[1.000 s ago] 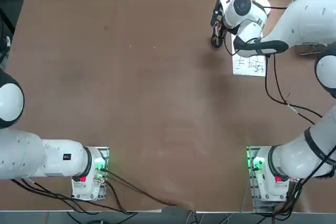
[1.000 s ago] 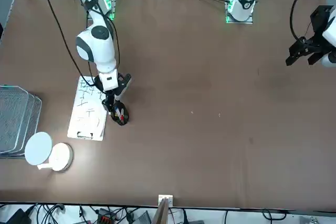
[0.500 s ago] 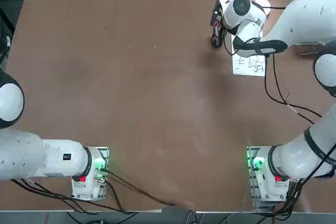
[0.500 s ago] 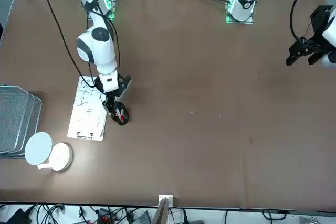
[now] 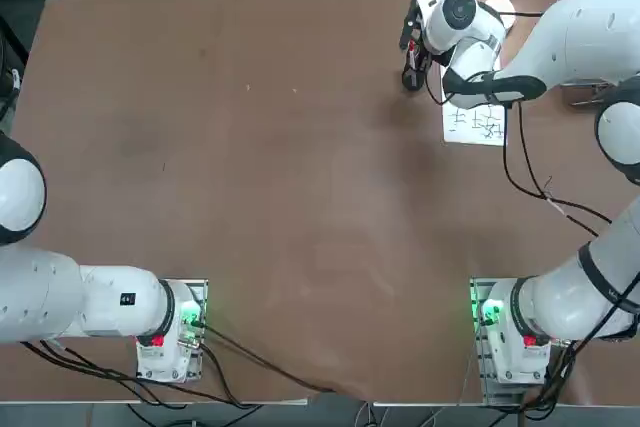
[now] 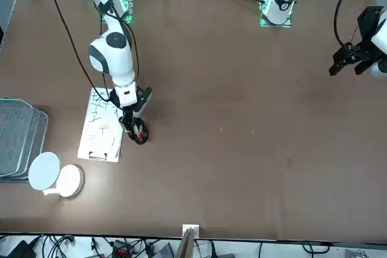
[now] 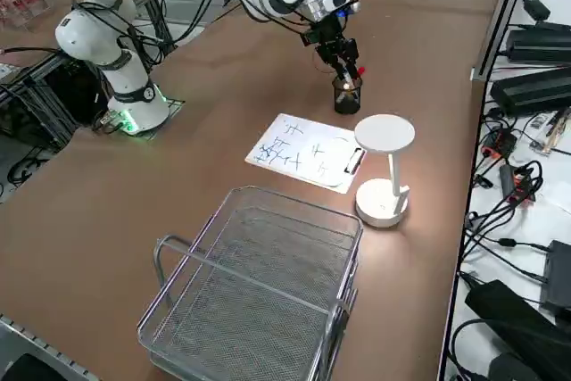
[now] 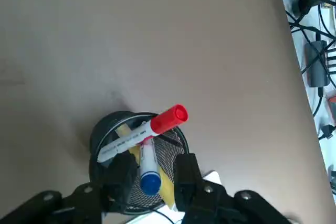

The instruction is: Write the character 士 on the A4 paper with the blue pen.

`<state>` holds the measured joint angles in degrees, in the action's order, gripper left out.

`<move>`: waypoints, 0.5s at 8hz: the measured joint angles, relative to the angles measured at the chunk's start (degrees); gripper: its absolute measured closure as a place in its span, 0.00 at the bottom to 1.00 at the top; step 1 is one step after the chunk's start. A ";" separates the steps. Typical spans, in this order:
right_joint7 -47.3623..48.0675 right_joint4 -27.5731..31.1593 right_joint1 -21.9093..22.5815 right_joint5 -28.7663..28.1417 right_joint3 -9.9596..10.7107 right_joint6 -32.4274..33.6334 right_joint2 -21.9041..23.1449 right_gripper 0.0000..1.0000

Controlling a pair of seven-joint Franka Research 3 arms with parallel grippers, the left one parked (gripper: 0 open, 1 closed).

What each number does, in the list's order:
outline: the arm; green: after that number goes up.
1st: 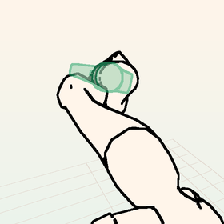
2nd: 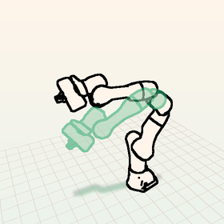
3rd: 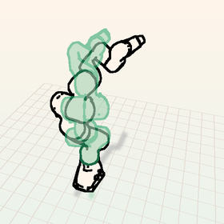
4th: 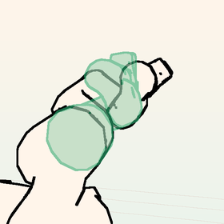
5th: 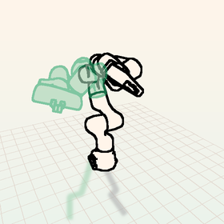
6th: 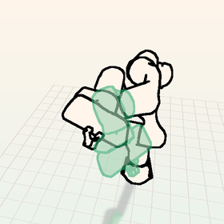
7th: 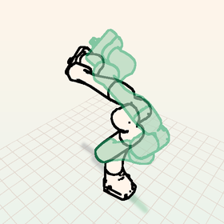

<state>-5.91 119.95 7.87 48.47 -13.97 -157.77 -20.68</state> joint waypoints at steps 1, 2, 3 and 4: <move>-0.06 0.00 0.00 0.00 0.00 0.00 -0.11 0.53; -0.11 0.00 0.01 0.00 0.00 0.00 -0.27 0.53; -0.14 0.00 0.01 0.00 0.00 -0.02 -0.52 0.53; -0.16 -0.01 0.01 0.00 0.00 -0.04 -0.70 0.53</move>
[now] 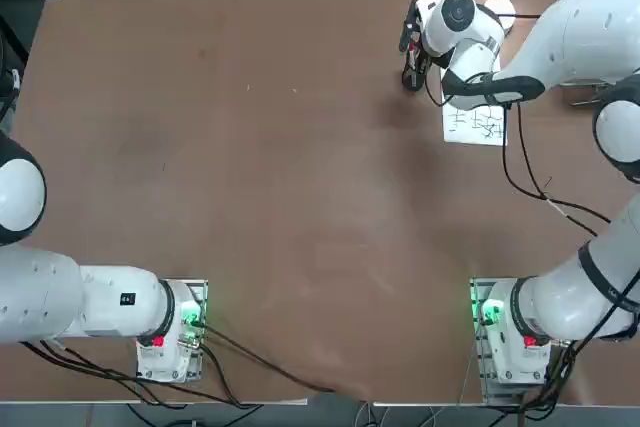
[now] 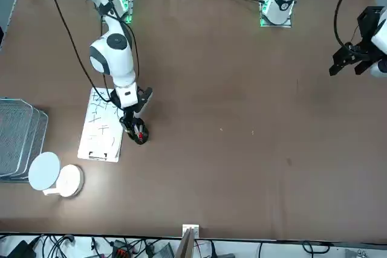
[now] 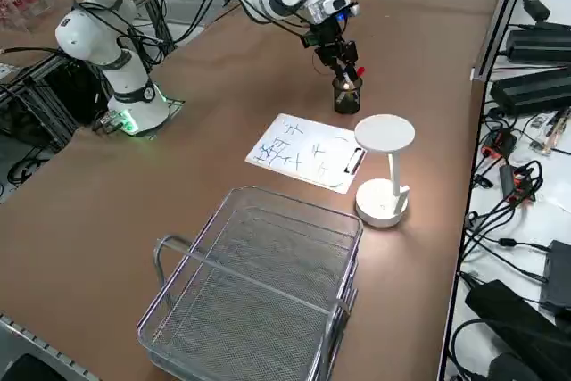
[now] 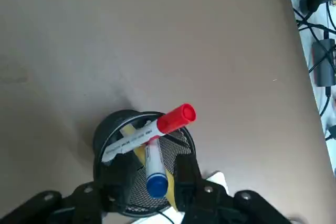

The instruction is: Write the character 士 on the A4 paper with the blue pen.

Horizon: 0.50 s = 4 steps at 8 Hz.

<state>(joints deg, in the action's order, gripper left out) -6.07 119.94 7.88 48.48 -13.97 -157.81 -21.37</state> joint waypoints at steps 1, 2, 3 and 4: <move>-0.01 0.00 0.00 0.00 0.00 0.00 -0.03 0.53; -0.02 -0.03 0.00 0.00 0.00 -0.01 -0.03 0.53; -0.07 -0.05 0.00 0.00 0.00 -0.01 -0.03 0.55; -0.12 -0.07 0.00 0.00 0.00 -0.03 -0.03 0.56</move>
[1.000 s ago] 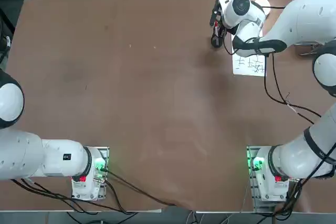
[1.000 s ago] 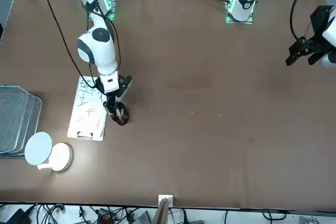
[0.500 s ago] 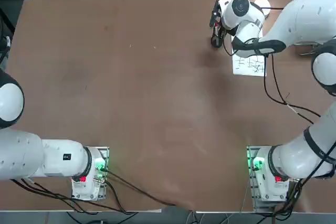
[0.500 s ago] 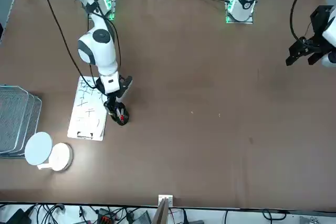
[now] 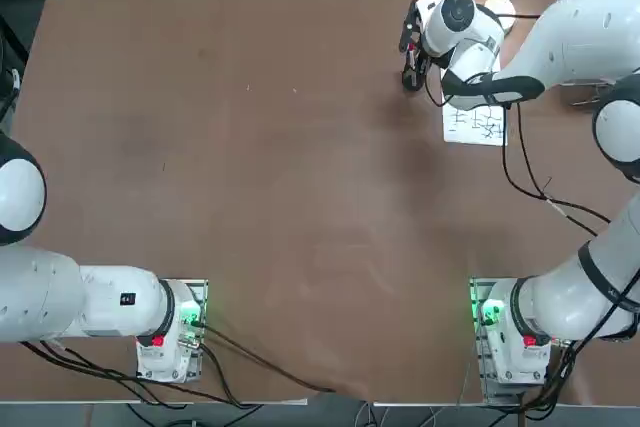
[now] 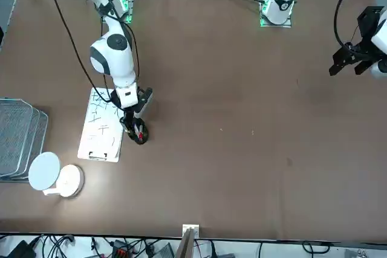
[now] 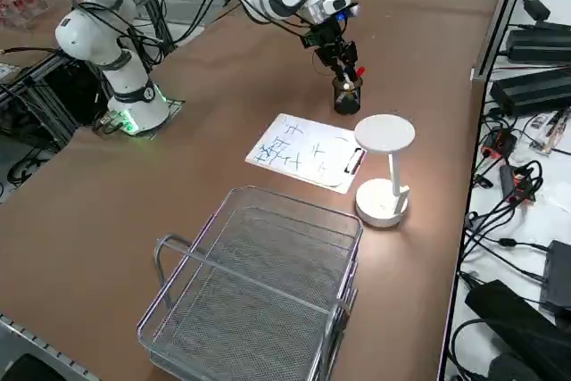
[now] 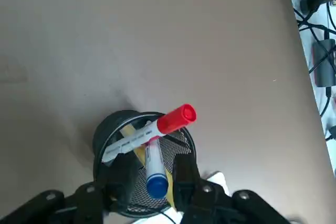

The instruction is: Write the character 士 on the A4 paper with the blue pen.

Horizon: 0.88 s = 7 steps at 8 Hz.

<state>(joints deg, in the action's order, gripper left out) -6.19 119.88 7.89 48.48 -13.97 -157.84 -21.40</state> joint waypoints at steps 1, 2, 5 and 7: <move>-0.04 -0.01 0.00 0.00 0.00 0.00 0.00 0.58; -0.07 -0.02 0.00 0.00 0.00 0.00 0.00 0.60; -0.12 -0.03 0.00 0.00 0.00 0.00 0.00 0.63; -0.15 -0.03 0.00 0.00 0.00 0.00 0.00 0.64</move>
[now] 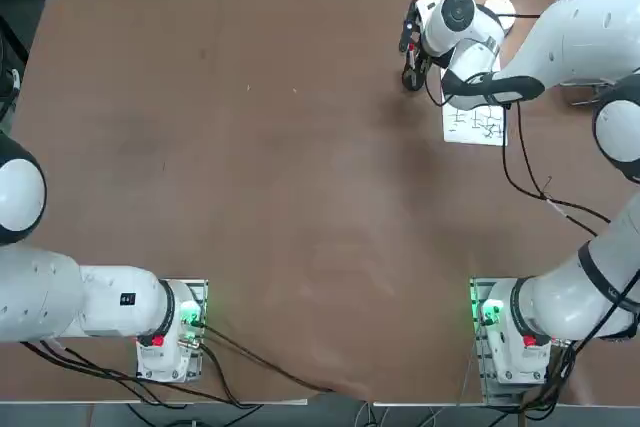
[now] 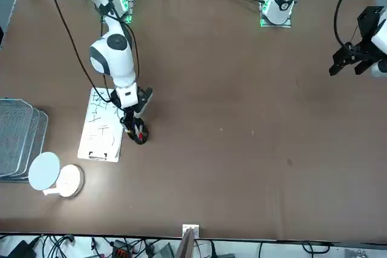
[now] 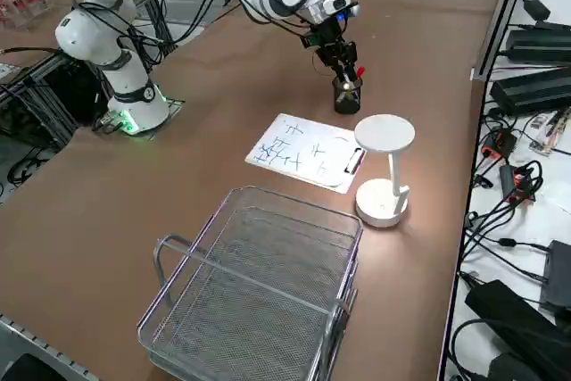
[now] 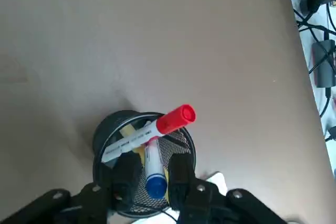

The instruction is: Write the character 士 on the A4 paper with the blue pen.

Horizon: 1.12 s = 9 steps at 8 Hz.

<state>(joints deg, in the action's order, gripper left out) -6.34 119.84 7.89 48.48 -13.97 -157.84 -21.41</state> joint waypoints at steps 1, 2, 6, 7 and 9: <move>-0.01 0.00 0.00 0.00 0.00 0.00 0.00 0.67; -0.02 0.00 0.00 0.00 0.00 0.00 0.00 0.69; -0.03 0.00 0.00 0.00 0.00 0.00 -0.01 0.75; -0.03 0.00 0.00 0.00 0.00 0.00 -0.01 0.75; -0.03 0.00 0.00 0.00 0.00 0.00 -0.01 0.77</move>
<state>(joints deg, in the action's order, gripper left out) -6.37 119.84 7.88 48.48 -13.97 -157.84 -21.42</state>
